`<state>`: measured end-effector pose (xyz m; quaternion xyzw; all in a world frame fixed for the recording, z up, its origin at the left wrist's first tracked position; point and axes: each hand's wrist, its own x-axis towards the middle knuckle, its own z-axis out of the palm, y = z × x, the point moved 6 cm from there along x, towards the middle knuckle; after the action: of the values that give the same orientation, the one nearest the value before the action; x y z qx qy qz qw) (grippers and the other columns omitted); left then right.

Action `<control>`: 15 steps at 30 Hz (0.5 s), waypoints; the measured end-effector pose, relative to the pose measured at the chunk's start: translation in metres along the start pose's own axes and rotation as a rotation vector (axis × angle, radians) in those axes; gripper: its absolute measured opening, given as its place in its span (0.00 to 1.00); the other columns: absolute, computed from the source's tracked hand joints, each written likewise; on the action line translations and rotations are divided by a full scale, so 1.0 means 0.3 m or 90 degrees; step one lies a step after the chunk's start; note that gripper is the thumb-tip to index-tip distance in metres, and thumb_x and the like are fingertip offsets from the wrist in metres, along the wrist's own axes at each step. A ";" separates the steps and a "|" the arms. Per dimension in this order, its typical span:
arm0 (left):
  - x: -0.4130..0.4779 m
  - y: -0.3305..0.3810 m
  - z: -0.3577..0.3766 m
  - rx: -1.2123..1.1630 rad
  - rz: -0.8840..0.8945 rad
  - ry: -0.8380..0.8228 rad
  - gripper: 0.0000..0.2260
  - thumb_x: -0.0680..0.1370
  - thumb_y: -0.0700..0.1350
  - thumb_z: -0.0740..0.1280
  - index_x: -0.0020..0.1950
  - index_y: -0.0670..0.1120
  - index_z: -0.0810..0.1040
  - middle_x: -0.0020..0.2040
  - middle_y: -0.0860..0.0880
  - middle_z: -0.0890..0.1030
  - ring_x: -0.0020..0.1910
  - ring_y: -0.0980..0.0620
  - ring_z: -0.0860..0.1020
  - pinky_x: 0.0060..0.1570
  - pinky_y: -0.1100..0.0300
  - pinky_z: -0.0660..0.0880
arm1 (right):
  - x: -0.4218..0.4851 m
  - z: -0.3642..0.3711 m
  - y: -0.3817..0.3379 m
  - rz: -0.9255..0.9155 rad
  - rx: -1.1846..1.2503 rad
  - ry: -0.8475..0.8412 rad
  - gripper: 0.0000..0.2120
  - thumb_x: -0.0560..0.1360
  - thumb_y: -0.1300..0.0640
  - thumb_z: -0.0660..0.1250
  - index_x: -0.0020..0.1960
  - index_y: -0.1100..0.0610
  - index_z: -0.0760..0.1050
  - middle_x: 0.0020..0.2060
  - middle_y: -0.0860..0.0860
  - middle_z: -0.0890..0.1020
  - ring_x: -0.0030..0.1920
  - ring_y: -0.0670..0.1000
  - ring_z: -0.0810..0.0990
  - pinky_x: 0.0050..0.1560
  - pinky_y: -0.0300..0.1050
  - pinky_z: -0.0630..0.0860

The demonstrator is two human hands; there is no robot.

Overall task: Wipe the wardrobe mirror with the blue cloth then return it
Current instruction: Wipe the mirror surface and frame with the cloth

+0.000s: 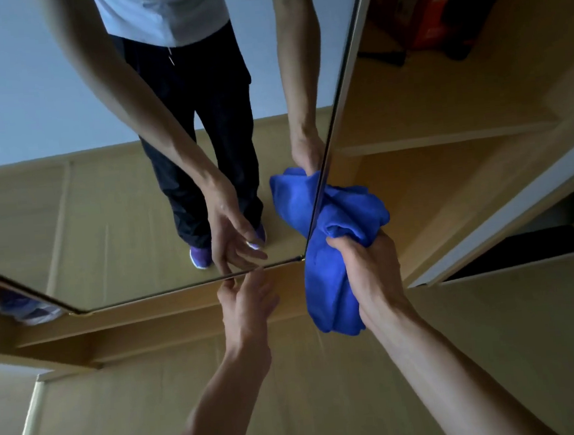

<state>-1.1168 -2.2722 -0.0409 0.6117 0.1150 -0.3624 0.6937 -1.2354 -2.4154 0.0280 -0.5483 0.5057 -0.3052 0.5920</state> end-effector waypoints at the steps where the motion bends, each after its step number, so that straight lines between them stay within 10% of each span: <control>1: -0.016 0.000 0.007 0.024 -0.001 -0.003 0.19 0.80 0.45 0.67 0.70 0.42 0.71 0.53 0.47 0.81 0.49 0.49 0.82 0.45 0.56 0.77 | -0.001 -0.006 -0.033 -0.018 -0.002 -0.004 0.13 0.64 0.50 0.70 0.47 0.50 0.79 0.35 0.42 0.84 0.36 0.39 0.82 0.42 0.44 0.75; 7: -0.168 0.091 0.049 0.403 0.165 -0.035 0.22 0.74 0.53 0.65 0.67 0.54 0.70 0.51 0.56 0.81 0.49 0.54 0.82 0.49 0.50 0.80 | -0.008 -0.024 -0.106 -0.058 -0.027 -0.095 0.08 0.68 0.52 0.69 0.46 0.52 0.78 0.30 0.40 0.83 0.33 0.37 0.81 0.33 0.36 0.74; 10: -0.256 0.191 0.106 0.504 0.349 -0.092 0.17 0.79 0.45 0.66 0.67 0.56 0.73 0.54 0.58 0.80 0.48 0.63 0.80 0.44 0.54 0.80 | -0.006 -0.024 -0.081 -0.053 -0.052 -0.133 0.10 0.73 0.57 0.69 0.54 0.57 0.80 0.43 0.48 0.86 0.46 0.47 0.85 0.48 0.41 0.81; 15: -0.416 0.368 0.213 0.701 0.698 -0.141 0.16 0.77 0.36 0.66 0.64 0.45 0.80 0.55 0.51 0.81 0.53 0.47 0.79 0.48 0.46 0.78 | 0.005 -0.020 -0.024 0.004 -0.040 -0.116 0.04 0.72 0.55 0.71 0.46 0.53 0.80 0.37 0.47 0.85 0.43 0.46 0.84 0.43 0.43 0.76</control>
<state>-1.1524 -2.2877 0.1333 0.7974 -0.4690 -0.0322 0.3783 -1.2391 -2.4204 0.0352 -0.5905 0.4610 -0.2358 0.6191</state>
